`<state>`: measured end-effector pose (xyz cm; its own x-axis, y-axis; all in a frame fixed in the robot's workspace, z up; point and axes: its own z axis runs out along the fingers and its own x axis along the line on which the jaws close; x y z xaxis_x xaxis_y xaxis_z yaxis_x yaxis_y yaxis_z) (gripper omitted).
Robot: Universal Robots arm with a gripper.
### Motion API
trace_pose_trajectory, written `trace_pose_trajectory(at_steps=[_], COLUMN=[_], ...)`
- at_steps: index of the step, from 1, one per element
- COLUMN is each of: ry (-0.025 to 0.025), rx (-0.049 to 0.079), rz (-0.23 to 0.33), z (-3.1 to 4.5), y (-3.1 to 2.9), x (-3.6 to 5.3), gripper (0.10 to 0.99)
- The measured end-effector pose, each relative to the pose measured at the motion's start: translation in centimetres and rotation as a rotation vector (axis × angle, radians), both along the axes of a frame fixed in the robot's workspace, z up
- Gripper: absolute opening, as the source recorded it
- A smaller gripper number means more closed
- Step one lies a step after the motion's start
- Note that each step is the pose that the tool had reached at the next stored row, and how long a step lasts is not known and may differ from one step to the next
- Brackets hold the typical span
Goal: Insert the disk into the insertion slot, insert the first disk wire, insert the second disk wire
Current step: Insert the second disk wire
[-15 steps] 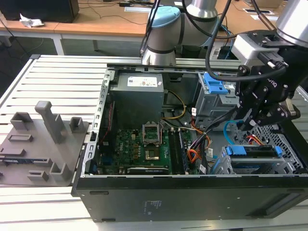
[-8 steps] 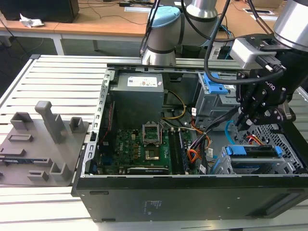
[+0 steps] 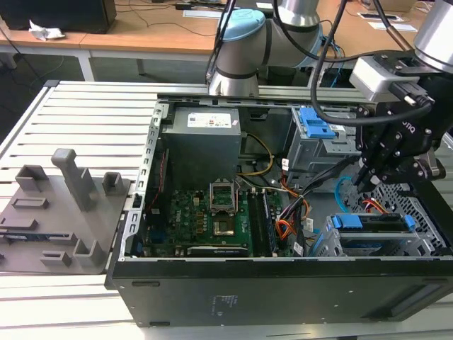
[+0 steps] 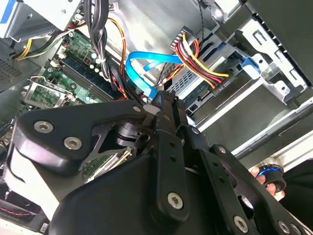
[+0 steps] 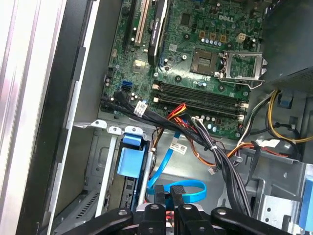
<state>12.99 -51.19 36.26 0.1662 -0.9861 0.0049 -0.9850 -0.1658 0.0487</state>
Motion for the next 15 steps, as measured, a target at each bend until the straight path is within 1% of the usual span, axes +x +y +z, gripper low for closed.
trace_pose_trajectory(at_steps=[4,7,9,10,11,13,15], ry=[0.0,0.0,0.0,0.0,0.0001,0.0,0.0], rx=[0.0,0.0,0.0,0.0,0.0,0.0,0.0], rz=[0.0,-0.001,-0.001,-0.001,-0.001,-0.002,-0.038], z=[-0.03,-0.04,-0.05,-0.05,-0.06,-0.09,-0.14], y=[-0.3,-1.01,-1.24,-1.52,-1.65,-1.72,-1.72], x=[0.07,0.11,0.11,0.12,0.12,0.13,0.13], gripper=[0.165,0.165,0.165,0.165,0.165,0.165,0.165])
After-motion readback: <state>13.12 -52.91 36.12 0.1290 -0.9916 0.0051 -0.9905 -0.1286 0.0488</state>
